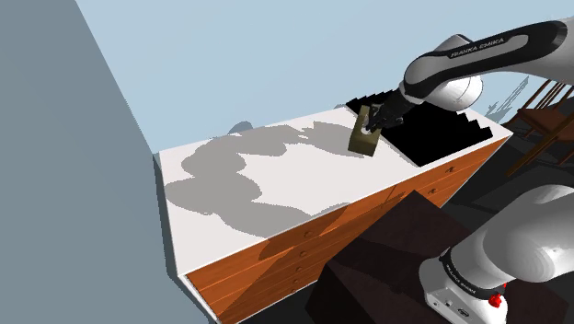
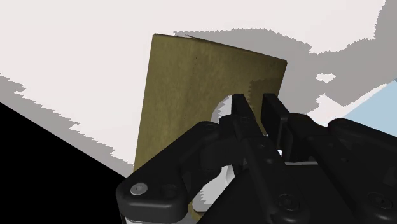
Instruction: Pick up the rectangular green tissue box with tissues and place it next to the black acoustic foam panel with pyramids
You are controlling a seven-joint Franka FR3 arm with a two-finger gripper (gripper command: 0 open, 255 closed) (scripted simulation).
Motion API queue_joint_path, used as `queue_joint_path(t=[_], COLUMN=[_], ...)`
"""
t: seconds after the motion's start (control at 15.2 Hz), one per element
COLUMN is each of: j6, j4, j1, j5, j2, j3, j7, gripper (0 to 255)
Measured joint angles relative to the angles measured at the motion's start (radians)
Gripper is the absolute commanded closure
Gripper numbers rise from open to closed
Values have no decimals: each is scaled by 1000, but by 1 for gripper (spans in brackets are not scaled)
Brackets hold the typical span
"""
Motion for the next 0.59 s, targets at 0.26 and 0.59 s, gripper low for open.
queue_joint_path(t=[0.26, 0.59], j6=[18, 20], j4=[-6, -7], j1=[7, 7], j5=[13, 14], j2=[12, 14], j3=[-6, -7], j7=[-14, -16], gripper=[255, 0])
